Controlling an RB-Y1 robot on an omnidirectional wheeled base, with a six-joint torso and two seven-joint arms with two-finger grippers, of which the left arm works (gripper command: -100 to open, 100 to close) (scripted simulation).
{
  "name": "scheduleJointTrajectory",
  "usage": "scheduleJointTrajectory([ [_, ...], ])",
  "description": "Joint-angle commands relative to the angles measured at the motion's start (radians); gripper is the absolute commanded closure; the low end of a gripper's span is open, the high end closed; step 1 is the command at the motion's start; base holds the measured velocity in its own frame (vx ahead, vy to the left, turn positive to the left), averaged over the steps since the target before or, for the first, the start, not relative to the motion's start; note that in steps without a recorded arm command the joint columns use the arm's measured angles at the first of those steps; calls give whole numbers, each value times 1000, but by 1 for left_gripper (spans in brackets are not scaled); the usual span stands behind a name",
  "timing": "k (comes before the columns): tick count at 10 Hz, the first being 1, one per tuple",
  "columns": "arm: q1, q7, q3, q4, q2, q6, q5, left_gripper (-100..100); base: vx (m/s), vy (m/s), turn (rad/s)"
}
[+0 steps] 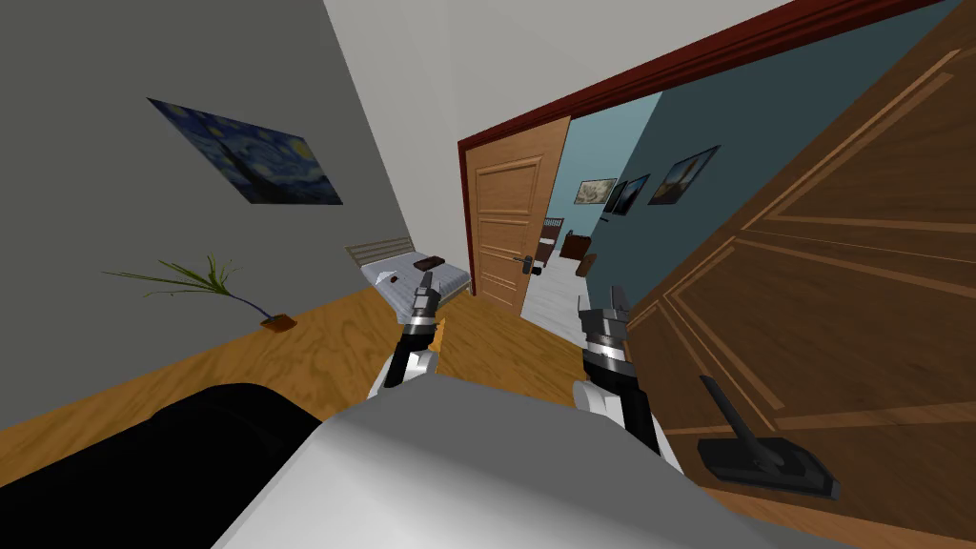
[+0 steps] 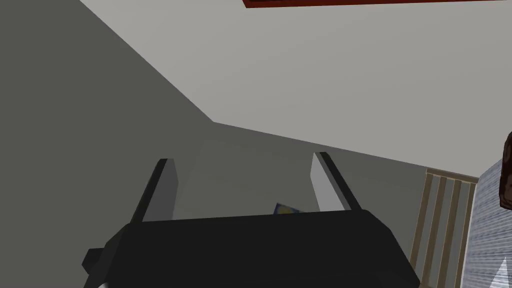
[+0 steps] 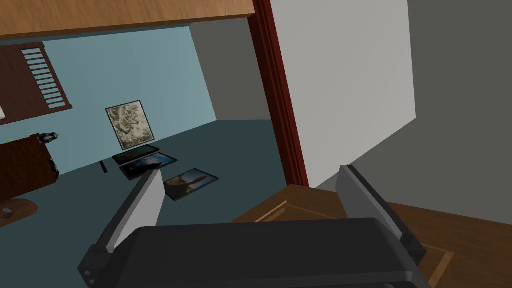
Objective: Pull the door open
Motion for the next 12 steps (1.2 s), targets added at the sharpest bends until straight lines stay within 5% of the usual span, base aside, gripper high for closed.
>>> scheduleJointTrajectory([
  [1,-16,12,1,36,17,-2,6,-100,59,-32,-121],
  [12,-105,83,6,242,105,-10,38,-100,90,-33,-89],
])
